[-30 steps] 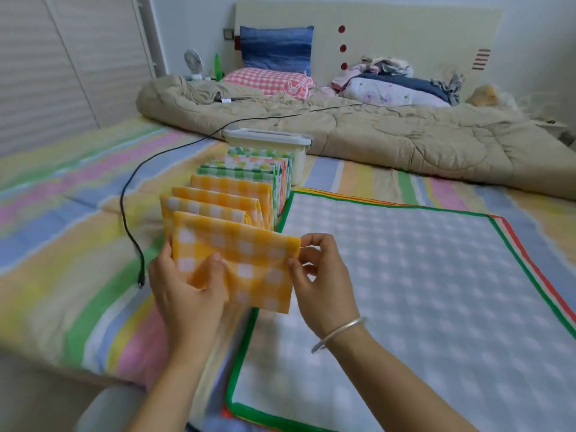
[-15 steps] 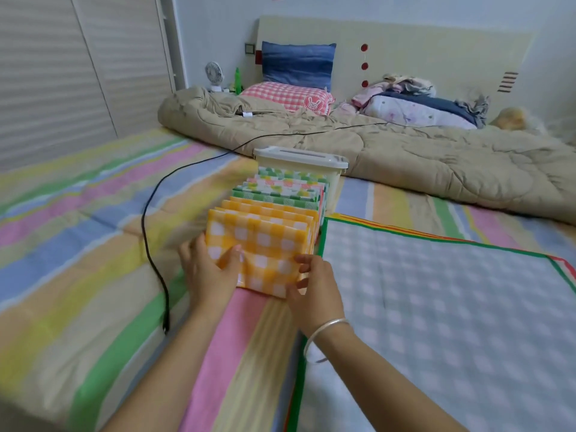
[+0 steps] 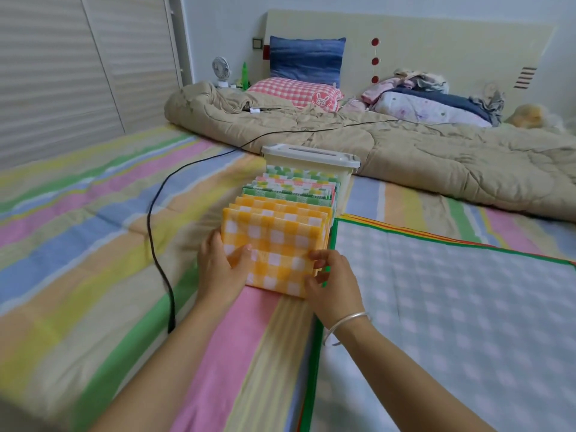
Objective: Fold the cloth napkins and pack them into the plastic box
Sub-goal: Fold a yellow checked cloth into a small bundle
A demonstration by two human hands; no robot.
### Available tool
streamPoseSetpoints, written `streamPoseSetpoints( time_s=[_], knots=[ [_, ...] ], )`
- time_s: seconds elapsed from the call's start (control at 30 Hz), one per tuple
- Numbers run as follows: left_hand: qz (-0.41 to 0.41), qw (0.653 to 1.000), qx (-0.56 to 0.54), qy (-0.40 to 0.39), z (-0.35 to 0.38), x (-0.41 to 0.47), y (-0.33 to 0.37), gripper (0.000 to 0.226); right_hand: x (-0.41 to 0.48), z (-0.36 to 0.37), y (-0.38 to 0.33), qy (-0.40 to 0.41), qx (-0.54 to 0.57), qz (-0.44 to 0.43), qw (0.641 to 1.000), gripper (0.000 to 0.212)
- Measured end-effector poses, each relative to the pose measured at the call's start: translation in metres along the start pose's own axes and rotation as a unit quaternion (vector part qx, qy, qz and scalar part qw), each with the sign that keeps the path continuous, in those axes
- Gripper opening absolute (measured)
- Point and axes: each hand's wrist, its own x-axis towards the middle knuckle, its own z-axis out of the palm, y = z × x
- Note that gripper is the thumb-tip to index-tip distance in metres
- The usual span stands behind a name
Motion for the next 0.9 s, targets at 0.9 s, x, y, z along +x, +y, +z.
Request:
streamPoseSetpoints(
  time_s=[0.9],
  knots=[
    [0.273, 0.937, 0.020, -0.217, 0.000, -0.213, 0.088, 0.018, -0.174, -0.179, 0.098, -0.077, -0.159, -0.109, 0.978, 0.010]
  ],
)
